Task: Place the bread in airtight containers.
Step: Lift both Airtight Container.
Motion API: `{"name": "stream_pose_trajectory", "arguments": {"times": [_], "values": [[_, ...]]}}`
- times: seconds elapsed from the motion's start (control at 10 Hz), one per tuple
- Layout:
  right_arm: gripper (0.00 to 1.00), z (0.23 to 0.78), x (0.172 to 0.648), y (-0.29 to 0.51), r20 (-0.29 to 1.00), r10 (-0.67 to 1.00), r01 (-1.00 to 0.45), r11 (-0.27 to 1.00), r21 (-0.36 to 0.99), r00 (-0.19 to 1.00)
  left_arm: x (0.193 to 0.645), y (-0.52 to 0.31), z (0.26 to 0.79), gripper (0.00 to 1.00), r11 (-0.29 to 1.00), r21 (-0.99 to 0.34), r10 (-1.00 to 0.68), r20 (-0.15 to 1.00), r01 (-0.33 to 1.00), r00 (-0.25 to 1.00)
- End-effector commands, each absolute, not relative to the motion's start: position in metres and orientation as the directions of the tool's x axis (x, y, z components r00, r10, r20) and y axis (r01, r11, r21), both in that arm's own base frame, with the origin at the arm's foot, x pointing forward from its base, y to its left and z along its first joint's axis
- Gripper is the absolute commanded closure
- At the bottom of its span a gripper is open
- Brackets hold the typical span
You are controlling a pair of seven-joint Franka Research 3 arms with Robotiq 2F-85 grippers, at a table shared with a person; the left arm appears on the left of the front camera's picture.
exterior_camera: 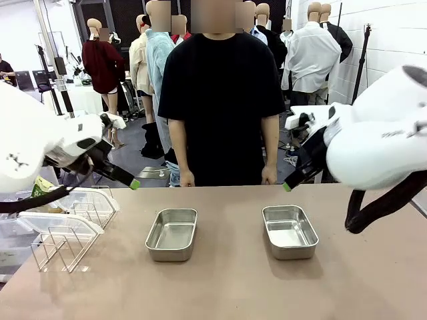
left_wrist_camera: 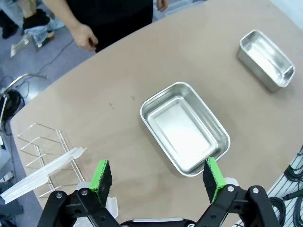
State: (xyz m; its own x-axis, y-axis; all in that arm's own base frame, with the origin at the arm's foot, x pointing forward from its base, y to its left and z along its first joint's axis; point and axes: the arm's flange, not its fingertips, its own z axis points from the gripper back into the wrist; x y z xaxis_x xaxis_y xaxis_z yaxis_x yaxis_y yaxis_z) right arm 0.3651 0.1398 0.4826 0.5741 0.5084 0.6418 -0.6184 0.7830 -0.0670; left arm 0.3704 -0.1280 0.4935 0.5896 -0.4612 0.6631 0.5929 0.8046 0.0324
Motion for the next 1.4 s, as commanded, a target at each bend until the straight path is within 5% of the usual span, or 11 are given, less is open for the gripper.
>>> {"name": "stream_pose_trajectory", "arguments": {"times": [0.0, 1.3], "values": [[0.0, 0.5, 0.349, 0.115, 0.684, 0.488, -0.655, 0.755, -0.02, 0.542, 0.359, -0.109, 0.503, 0.0, 0.766, -0.002, -0.465, 0.688, 0.643, 0.557], [0.0, 0.523, 0.345, 0.104, 0.681, 0.487, -0.655, 0.756, -0.015, 0.546, 0.352, -0.1, 0.529, 0.0, 0.758, -0.038, -0.431, 0.72, 0.652, 0.543]]}}
